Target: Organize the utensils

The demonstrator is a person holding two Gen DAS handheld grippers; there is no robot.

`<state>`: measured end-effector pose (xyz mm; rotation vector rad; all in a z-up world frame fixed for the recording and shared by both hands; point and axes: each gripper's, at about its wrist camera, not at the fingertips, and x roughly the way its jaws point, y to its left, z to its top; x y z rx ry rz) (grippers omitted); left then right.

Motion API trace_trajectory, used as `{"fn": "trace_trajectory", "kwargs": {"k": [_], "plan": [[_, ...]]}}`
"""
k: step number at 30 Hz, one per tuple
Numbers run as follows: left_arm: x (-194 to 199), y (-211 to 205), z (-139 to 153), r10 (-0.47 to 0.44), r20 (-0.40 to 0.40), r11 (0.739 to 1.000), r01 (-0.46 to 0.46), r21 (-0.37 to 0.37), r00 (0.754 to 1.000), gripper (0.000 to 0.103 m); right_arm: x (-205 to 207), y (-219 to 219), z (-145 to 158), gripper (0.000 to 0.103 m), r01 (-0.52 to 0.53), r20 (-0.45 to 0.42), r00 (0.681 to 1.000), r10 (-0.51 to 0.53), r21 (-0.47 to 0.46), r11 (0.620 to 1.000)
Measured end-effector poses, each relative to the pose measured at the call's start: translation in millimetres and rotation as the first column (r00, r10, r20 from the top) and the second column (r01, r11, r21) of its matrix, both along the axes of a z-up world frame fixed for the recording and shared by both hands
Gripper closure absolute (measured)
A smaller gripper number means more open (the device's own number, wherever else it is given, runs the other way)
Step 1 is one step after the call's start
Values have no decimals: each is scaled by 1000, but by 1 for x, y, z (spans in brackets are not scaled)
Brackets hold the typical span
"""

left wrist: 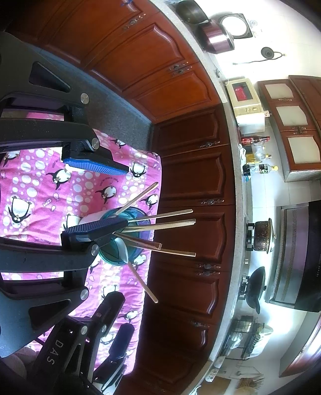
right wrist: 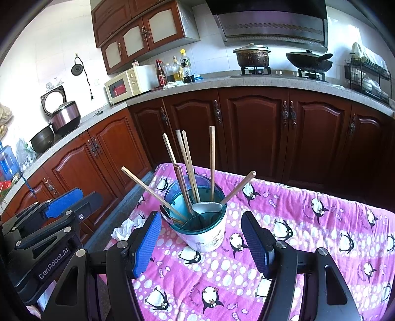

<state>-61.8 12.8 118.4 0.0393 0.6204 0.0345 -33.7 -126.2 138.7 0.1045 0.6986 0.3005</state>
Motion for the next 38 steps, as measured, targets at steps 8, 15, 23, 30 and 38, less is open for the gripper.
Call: {"fn": "trace_trajectory", "kwargs": {"k": [8, 15, 23, 30, 38], "plan": [[1, 0, -3, 0, -3, 1000, 0, 2, 1000, 68, 2, 2, -1, 38, -2, -3, 1000, 2, 0, 1000], [1, 1, -4, 1, -4, 1000, -1, 1, 1000, 68, 3, 1, -2, 37, -4, -6, 1000, 4, 0, 1000], [3, 2, -8, 3, -10, 1000, -3, 0, 1000, 68, 5, 2, -5, 37, -6, -11, 1000, 6, 0, 1000], [5, 1, -12, -1, -22, 1000, 1, -3, 1000, 68, 8, 4, -8, 36, -12, -16, 1000, 12, -6, 1000], [7, -4, -16, -28, -17, 1000, 28, -5, 999, 68, 11, -8, -16, 36, 7, -29, 1000, -8, -9, 1000]]}}
